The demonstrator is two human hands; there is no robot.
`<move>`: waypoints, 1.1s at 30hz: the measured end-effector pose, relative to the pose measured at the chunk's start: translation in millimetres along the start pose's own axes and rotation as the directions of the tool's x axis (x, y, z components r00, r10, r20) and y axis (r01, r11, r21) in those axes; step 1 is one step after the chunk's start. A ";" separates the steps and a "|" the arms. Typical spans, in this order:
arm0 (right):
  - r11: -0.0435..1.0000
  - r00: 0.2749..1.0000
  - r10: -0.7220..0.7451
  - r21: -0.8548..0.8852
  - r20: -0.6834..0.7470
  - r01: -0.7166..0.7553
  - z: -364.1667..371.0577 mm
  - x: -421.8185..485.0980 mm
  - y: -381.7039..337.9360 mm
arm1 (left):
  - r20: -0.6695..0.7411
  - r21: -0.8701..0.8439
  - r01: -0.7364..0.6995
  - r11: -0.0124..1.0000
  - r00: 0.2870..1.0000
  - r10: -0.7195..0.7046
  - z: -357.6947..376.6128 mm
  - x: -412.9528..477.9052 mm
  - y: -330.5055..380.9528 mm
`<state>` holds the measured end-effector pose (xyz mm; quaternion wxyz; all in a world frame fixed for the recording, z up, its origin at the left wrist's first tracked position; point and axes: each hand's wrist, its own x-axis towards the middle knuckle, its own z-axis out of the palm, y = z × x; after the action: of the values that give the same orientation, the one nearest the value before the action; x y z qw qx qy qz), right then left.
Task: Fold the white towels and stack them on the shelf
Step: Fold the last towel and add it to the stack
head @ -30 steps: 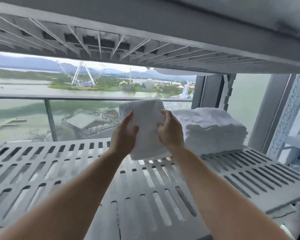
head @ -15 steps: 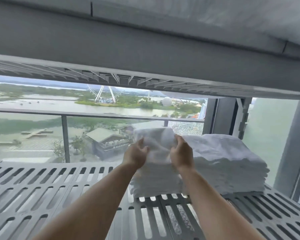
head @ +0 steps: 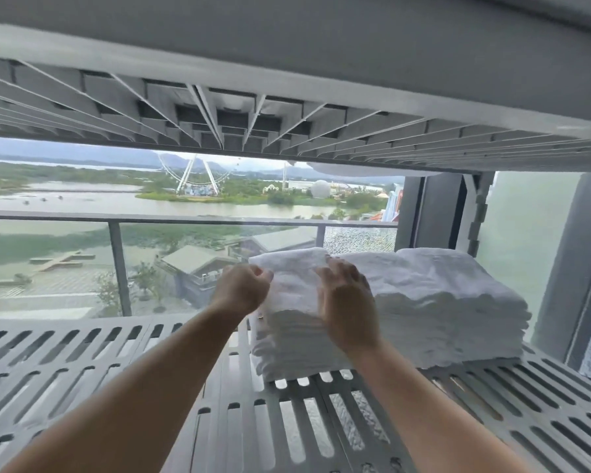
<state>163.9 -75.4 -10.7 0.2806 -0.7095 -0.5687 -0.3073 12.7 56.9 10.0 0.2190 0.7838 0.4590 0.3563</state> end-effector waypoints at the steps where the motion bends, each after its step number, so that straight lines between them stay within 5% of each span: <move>1: 0.998 0.995 -0.068 0.008 -0.066 0.069 3.0 -8.1 -10.1 | -0.054 -0.050 -0.010 0.999 0.999 0.007 -3.5 2.4 -3.9; 4: 0.999 0.997 -0.047 0.016 -0.064 0.048 18.6 -33.3 -33.9 | 0.006 -0.398 0.031 0.917 1.000 -0.031 4.2 4.3 -14.3; 8: 0.999 0.999 0.028 0.017 -0.037 -0.027 34.1 -46.4 -35.3 | 0.266 -0.821 0.260 0.509 0.962 -0.062 38.0 -1.0 -16.7; 13: 0.992 0.984 0.127 0.025 -0.127 -0.125 49.5 -42.3 -45.6 | 0.291 -0.903 0.282 0.324 0.957 -0.023 49.4 1.0 -11.3; 18: 0.992 0.976 0.126 0.023 -0.177 -0.124 61.2 -36.4 -51.2 | 0.393 -0.888 0.375 0.267 0.920 0.014 44.7 2.2 -15.2; 27: 0.999 0.984 0.035 -0.029 -0.175 -0.040 58.3 -37.5 -44.0 | 0.352 -0.858 0.291 0.423 0.933 0.074 36.4 20.3 -26.1; 33: 0.999 0.985 -0.023 -0.033 -0.170 0.018 61.5 -40.5 -40.8 | 0.328 -0.884 0.274 0.378 0.941 0.083 49.7 18.3 -30.7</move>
<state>124.5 -47.1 -79.5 0.3138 -0.6791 -0.5449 -0.3787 39.1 86.9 -36.4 0.7078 0.5474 0.1870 0.4055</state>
